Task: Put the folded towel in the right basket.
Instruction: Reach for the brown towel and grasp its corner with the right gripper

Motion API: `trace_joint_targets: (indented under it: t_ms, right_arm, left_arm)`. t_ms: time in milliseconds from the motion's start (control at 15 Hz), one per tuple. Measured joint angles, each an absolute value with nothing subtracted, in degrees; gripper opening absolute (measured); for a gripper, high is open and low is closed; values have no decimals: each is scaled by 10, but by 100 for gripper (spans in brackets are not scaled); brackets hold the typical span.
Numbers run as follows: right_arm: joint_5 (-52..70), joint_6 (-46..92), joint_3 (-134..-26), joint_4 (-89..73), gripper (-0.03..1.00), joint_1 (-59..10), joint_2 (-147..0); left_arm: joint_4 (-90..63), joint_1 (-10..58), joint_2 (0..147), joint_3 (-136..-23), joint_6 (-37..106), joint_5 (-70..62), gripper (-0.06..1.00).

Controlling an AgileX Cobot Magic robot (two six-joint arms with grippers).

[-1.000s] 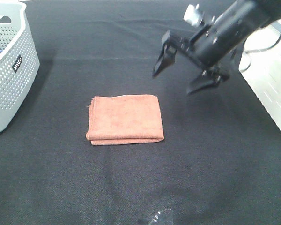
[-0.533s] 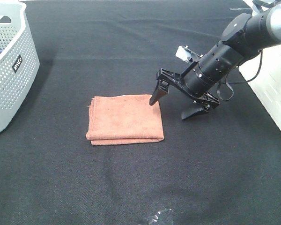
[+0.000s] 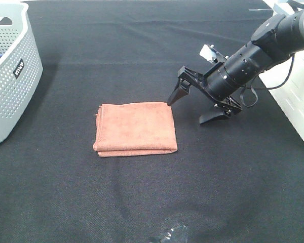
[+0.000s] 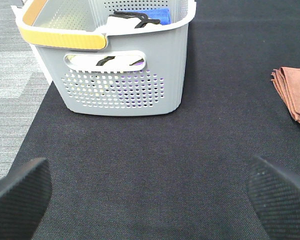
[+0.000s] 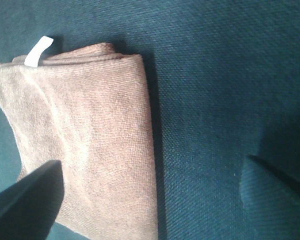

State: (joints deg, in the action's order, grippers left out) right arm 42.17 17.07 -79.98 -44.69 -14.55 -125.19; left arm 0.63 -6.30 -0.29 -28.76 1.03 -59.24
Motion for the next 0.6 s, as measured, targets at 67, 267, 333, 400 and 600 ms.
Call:
trace_joint_targets:
  t_ms: [67,267,333,400,600]
  right_arm:
    - [422,184,-800,-447,92,-146,-1262]
    - [432,191,-806,-459,91,-145,-1280]
    - [437,193,-808,-464,91,-145,-1284]
    - [440,197,-808,-466,91,-145,-1285]
    - [442,201,-808,-468,91,-145,-1287]
  left_arm:
    - [6,-63,-3,-288,10,-592,99]
    - [6,-63,-3,-288,10,-592,99]
    - [6,-63,-3,-288,10,-592,99]
    - [6,-63,-3,-288,10,-592,99]
    - [6,-63,-3,-288,10,-592,99]
